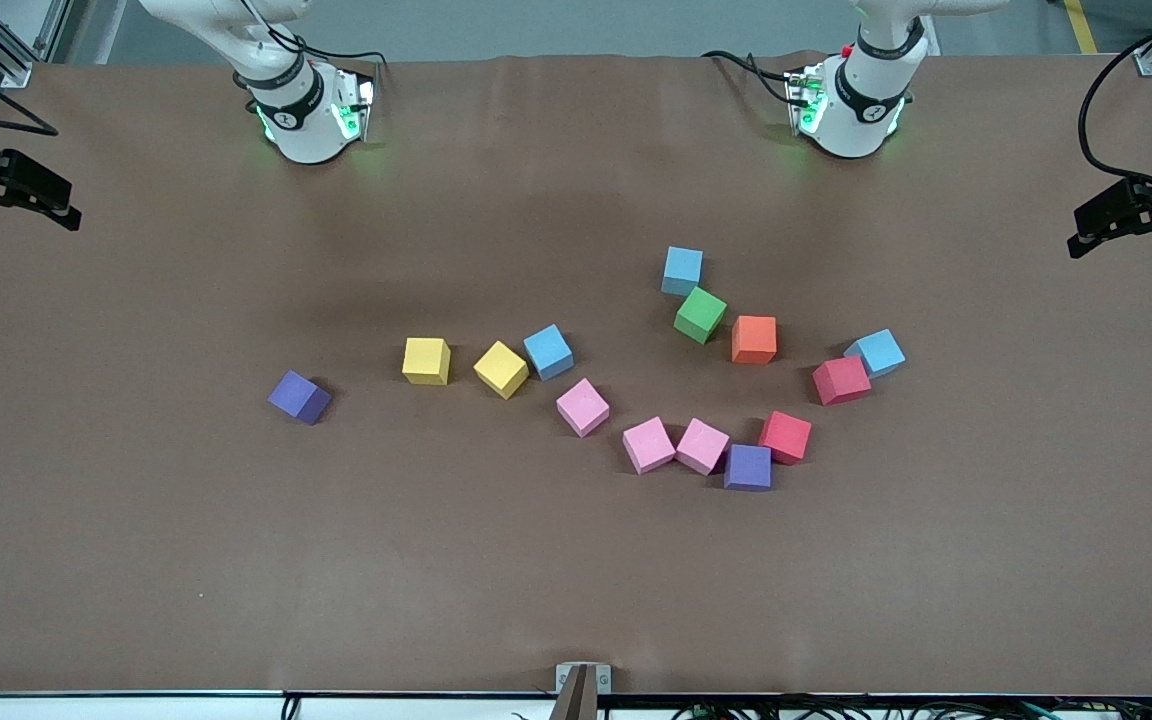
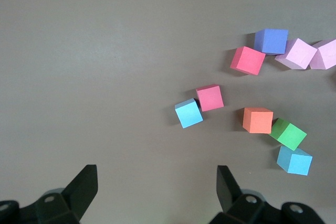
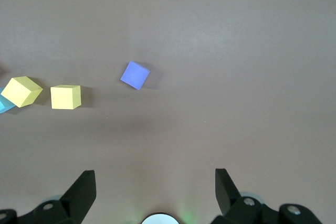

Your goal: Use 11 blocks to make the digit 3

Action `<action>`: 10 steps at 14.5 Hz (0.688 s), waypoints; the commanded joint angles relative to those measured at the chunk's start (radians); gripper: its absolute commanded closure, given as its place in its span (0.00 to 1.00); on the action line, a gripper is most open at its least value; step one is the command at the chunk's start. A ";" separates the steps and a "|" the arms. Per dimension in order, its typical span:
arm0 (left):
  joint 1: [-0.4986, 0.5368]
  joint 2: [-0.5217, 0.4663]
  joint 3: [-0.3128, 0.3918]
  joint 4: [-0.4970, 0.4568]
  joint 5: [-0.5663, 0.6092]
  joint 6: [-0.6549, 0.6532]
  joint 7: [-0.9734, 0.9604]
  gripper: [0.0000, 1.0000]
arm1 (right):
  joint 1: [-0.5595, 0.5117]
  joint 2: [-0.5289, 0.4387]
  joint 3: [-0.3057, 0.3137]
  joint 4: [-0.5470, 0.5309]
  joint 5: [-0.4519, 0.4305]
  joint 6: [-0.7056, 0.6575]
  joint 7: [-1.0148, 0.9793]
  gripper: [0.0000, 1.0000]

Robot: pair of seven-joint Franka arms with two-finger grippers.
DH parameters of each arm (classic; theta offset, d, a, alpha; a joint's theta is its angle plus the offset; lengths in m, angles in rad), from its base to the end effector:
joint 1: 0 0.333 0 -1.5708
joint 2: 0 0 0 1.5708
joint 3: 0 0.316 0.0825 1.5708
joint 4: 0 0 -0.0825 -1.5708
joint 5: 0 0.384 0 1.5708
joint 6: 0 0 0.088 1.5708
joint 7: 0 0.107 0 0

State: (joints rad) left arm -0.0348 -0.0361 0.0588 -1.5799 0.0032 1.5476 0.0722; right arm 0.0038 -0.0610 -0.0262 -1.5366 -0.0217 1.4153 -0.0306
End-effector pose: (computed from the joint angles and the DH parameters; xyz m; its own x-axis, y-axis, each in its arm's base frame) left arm 0.5409 0.0140 0.6379 0.9988 -0.0481 0.0036 -0.0481 -0.9988 -0.0014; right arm 0.5187 -0.0147 0.6600 0.9981 0.0050 -0.0608 0.0061 -0.9998 0.0181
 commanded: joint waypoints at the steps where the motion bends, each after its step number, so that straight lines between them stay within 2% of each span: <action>1: -0.002 -0.001 0.001 0.000 -0.014 0.006 -0.006 0.00 | -0.021 -0.028 0.015 -0.028 0.009 -0.006 0.006 0.00; 3: -0.004 -0.001 0.001 0.003 -0.012 0.006 -0.006 0.00 | -0.021 -0.030 -0.006 -0.028 0.054 -0.007 0.003 0.00; 8: -0.004 0.016 0.001 0.003 -0.035 0.002 -0.028 0.00 | -0.021 -0.030 -0.008 -0.026 0.054 0.005 -0.002 0.00; 10: -0.020 0.036 -0.026 -0.002 -0.049 -0.004 -0.070 0.00 | -0.019 -0.030 -0.008 -0.026 0.055 0.005 -0.002 0.00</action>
State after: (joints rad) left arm -0.0386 -0.0235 0.0543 -1.5834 -0.0274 1.5465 0.0460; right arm 0.0025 -0.0611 -0.0432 -1.5366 0.0162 1.4111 -0.0303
